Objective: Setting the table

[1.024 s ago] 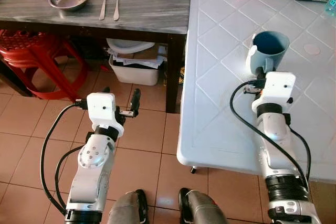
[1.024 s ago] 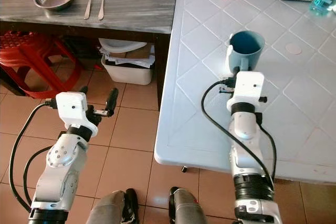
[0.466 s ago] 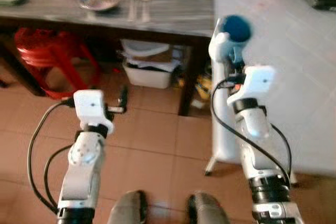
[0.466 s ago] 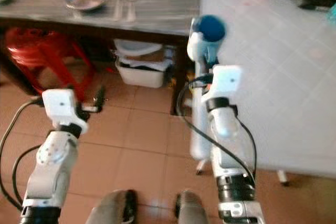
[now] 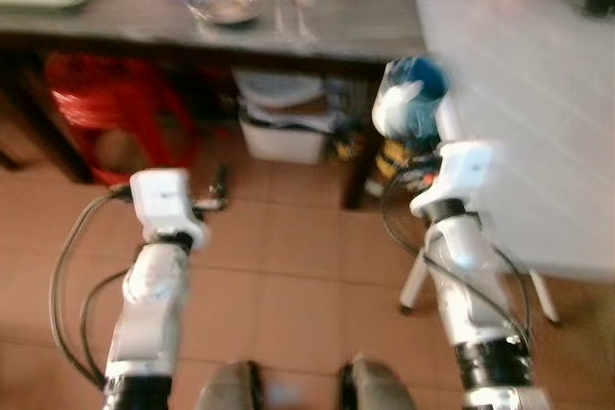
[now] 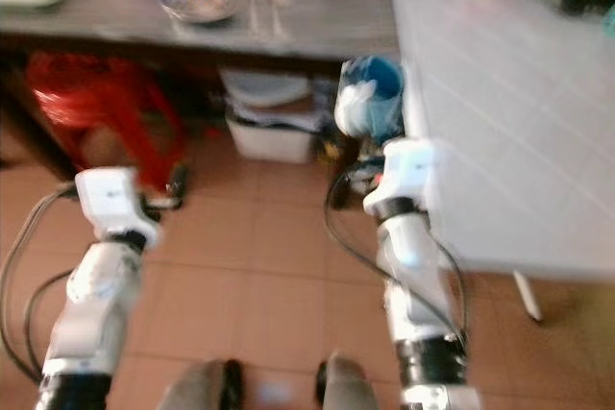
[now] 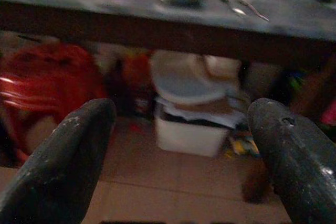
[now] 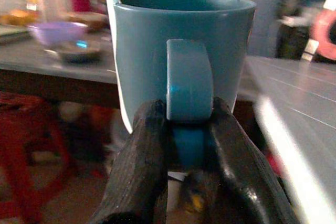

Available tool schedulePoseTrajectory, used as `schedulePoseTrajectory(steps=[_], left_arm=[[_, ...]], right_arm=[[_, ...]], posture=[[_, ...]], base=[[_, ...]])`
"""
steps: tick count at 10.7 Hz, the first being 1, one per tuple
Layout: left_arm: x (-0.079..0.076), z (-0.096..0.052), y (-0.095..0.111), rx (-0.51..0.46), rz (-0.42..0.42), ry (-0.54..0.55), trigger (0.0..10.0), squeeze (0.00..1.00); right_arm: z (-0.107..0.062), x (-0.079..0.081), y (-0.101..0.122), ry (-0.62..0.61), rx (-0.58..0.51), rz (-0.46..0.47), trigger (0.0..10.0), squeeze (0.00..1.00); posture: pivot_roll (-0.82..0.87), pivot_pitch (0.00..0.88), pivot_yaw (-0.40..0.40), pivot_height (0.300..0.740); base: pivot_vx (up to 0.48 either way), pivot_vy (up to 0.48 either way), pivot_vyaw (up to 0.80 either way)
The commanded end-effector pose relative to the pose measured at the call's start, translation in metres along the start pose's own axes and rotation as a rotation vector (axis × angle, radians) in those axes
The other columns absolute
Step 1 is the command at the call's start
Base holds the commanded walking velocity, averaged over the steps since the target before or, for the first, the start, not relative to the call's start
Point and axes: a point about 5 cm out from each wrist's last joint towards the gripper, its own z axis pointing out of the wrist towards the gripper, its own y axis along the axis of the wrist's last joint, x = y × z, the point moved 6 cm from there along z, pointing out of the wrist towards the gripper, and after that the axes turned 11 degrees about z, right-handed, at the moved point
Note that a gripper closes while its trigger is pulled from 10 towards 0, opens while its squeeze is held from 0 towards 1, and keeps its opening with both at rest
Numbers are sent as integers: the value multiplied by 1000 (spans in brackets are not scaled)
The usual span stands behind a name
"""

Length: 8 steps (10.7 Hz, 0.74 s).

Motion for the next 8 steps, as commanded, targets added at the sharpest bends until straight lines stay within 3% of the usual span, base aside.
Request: schedulePoseTrajectory(steps=[1, 4, 8], left_arm=[[-11, 3, 5, -19, -5, -36, 10000, 0], [-14, 10, 18, -61, -7, -27, 10000, 0], [-16, 16, 23, -84, 0, -37, 10000, 0]], right_arm=[[0, -8, 8, -23, -26, -26, 10000, 0], [5, 5, 20, 16, -67, -24, 10000, 0], [4, 8, 19, 20, -65, -37, 10000, 0]], posture=[[1, 144, -7, 740], [-14, 158, 1, 740], [-18, 158, 7, 740]], base=[[469, 0, 0], [480, 0, 0], [480, 0, 0]])
